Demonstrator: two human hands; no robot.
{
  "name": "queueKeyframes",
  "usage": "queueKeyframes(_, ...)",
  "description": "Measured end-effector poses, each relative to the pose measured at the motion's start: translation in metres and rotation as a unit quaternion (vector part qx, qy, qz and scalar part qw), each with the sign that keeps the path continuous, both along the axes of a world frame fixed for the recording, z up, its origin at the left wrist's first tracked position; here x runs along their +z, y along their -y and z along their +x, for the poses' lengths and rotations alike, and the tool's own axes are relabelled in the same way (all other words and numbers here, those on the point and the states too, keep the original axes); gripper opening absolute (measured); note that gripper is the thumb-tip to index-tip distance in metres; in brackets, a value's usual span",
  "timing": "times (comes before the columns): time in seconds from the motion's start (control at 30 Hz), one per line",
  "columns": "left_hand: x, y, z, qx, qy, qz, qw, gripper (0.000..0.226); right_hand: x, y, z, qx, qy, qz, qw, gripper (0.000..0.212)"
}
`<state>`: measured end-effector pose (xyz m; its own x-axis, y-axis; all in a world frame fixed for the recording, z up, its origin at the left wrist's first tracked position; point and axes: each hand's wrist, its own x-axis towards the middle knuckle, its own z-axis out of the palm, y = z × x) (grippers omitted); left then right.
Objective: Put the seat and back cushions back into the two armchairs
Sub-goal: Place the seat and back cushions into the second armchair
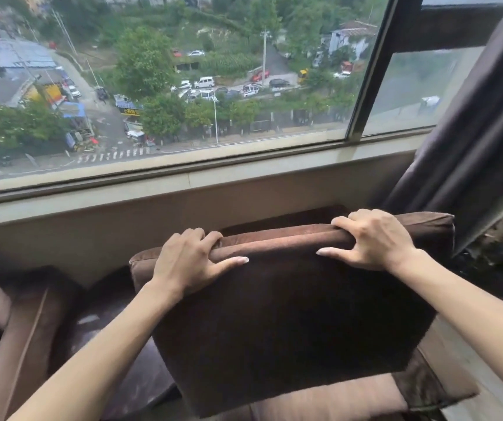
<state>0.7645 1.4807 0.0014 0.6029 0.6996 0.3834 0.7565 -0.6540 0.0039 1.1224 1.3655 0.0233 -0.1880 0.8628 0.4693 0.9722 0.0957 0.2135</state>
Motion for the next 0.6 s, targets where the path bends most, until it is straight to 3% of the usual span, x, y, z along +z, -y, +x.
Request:
queueKeyframes(0.23, -0.002, -0.006, 0.063, -0.009, 0.012, 0.017, 1.000, 0.090, -0.005, -0.001, 0.063, -0.003, 0.006, 0.039, 0.999, 0.087)
queueKeyframes(0.6, -0.032, -0.061, 0.171, 0.037, -0.011, 0.042, 0.998, 0.089, -0.050, -0.089, 0.180, 0.026, -0.023, 0.043, 0.998, 0.087)
